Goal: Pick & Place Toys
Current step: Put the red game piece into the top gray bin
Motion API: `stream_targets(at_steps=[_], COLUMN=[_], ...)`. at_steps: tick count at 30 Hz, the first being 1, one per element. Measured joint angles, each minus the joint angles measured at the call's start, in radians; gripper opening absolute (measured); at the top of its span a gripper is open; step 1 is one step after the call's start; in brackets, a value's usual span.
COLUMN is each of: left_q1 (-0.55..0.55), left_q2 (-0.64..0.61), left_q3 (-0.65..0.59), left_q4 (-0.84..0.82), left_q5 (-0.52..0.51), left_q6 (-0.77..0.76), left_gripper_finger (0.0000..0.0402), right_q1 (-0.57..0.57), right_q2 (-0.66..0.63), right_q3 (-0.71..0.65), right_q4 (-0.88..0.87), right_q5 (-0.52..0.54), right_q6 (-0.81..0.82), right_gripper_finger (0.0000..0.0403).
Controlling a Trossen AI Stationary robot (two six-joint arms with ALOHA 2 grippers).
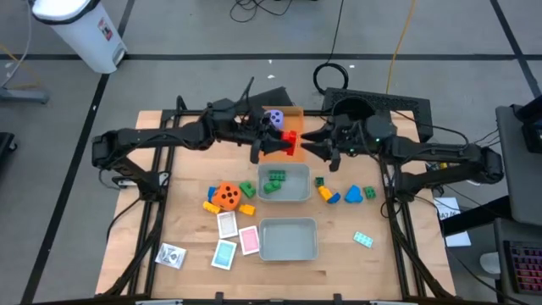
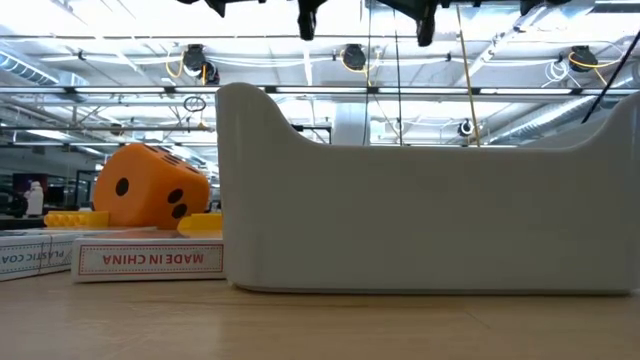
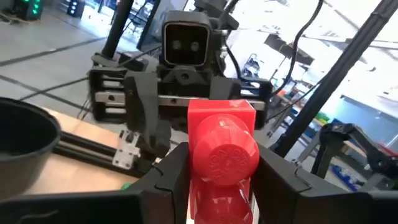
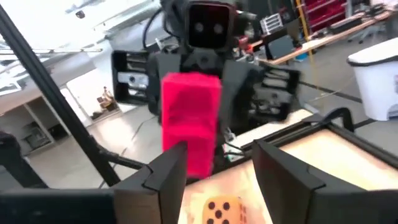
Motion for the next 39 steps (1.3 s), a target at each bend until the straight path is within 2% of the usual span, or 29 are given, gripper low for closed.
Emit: stream_targets(at_steps=[7, 14, 20, 24, 31, 39], left_q1=[0.027, -0.02, -0.109, -0.145, -0.174, -0.146], left_q2=[-0.098, -0.123, -0.04, 0.04, 0.191, 0.35], left_q3=[0.0, 0.019, 0.15, 0.228, 0.303, 0.371], left_q4=[-0.24, -0.49, -0.782, -0.942, -1.033, -1.113], left_q5=[-0.054, -0.104, -0.219, -0.256, -0.263, -0.277], left_q6=[0.107, 0.164, 0.291, 0.342, 0.386, 0.436], left_gripper_finger=[0.0139, 0.0132, 0.0132, 0.0132, 0.0132, 0.0132], right_q1=[-0.041, -0.064, -0.075, -0.074, -0.074, -0.074], right_q2=[-0.077, -0.138, -0.163, -0.165, -0.165, -0.165], right_q3=[0.0, -0.001, -0.002, -0.002, -0.002, -0.002], right_q4=[-0.049, -0.1, -0.192, -0.236, -0.286, -0.307], right_q5=[0.0, 0.003, 0.006, 0.004, 0.004, 0.004], right_q6=[-0.007, -0.031, -0.032, -0.033, -0.032, -0.023], right_gripper_finger=[0.0185, 0.0181, 0.0169, 0.0165, 0.0164, 0.0164])
